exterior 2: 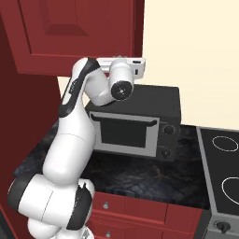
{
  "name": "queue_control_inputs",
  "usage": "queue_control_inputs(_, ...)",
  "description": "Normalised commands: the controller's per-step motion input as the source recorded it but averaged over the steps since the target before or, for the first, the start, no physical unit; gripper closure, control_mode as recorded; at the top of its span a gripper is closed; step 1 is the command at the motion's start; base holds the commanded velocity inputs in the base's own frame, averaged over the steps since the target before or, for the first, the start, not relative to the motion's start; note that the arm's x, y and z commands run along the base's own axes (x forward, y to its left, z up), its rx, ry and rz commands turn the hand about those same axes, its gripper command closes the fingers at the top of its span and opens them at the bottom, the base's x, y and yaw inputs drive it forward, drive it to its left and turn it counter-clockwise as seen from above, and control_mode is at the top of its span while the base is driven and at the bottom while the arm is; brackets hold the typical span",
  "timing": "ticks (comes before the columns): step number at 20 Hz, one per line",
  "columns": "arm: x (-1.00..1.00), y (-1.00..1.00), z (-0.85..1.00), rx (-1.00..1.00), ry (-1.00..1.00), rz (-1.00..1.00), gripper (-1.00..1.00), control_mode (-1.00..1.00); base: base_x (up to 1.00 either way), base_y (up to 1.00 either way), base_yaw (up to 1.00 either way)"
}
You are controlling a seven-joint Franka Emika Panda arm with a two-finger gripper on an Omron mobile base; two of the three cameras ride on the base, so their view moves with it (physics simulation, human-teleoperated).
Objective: Get the candle and the beer from the cabinet and move them to the dining counter.
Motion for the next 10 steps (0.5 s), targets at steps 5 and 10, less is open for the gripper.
queue_control_inputs(5,0.00,0.00,0.00,0.00,0.00,0.00,1.00,-1.00,0.00,0.00,0.00)
queue_control_inputs(10,-0.23,0.00,0.00,0.00,0.00,0.00,1.00,-1.00,0.00,0.00,0.00)
